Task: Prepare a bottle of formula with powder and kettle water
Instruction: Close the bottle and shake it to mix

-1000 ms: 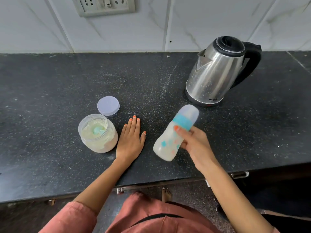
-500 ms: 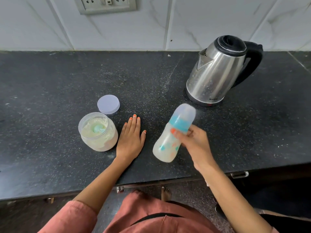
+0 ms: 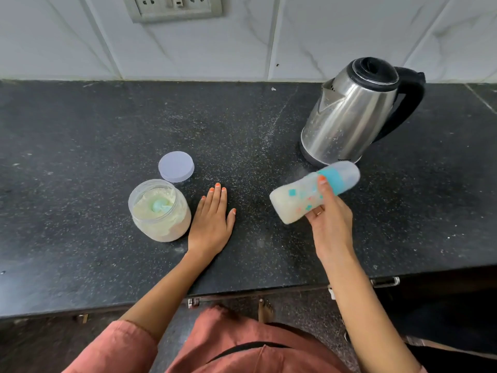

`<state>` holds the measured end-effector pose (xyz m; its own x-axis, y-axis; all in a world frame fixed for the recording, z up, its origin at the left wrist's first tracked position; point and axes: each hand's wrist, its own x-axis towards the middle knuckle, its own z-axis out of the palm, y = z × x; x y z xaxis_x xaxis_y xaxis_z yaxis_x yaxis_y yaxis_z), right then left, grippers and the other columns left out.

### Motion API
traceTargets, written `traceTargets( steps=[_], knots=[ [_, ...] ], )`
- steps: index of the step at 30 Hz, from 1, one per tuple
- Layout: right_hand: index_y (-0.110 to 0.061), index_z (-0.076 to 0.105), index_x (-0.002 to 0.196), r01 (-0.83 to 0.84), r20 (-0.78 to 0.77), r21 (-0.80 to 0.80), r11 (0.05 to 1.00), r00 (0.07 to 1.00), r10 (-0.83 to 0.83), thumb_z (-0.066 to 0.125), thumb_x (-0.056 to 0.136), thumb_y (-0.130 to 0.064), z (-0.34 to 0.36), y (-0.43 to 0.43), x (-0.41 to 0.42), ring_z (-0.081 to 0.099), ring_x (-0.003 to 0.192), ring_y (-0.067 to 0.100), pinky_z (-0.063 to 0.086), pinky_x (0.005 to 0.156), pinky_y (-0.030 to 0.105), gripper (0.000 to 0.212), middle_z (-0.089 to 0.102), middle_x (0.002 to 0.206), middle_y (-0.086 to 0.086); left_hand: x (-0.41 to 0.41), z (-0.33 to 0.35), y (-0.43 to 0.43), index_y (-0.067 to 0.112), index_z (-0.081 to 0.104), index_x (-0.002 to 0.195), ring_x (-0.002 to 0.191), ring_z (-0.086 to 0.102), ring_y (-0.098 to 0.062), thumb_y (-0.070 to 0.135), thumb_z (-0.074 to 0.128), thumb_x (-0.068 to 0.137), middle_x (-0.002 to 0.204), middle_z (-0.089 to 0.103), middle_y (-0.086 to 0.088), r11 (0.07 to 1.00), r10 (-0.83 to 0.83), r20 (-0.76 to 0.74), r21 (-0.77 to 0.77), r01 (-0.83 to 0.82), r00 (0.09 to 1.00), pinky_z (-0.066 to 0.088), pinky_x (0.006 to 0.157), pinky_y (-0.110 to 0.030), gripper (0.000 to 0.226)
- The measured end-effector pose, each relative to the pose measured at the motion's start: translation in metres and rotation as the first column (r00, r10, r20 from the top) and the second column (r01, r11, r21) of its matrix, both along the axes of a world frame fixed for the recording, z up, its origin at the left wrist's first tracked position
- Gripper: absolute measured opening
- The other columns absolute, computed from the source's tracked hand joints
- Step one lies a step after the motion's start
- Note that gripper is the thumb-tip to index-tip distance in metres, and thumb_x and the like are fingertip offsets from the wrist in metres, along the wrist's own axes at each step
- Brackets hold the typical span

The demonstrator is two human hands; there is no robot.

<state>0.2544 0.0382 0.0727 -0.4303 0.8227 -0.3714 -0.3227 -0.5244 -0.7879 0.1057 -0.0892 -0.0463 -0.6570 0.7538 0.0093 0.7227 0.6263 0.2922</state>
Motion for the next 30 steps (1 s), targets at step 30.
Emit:
traceTargets(
  steps=[30],
  knots=[
    [-0.018, 0.069, 0.084, -0.452, 0.367, 0.216, 0.865, 0.859, 0.357, 0.077, 0.056, -0.027, -0.01, -0.02, 0.012, 0.069, 0.085, 0.011, 0.055, 0.078, 0.031, 0.031, 0.075, 0.084, -0.004, 0.0, 0.0, -0.001, 0.01, 0.006, 0.149, 0.146, -0.003, -0.016, 0.037, 0.021, 0.1, 0.158, -0.001, -0.004, 1.0, 0.005, -0.003, -0.016, -0.005, 1.0, -0.005, 0.115, -0.029, 0.057]
  ],
)
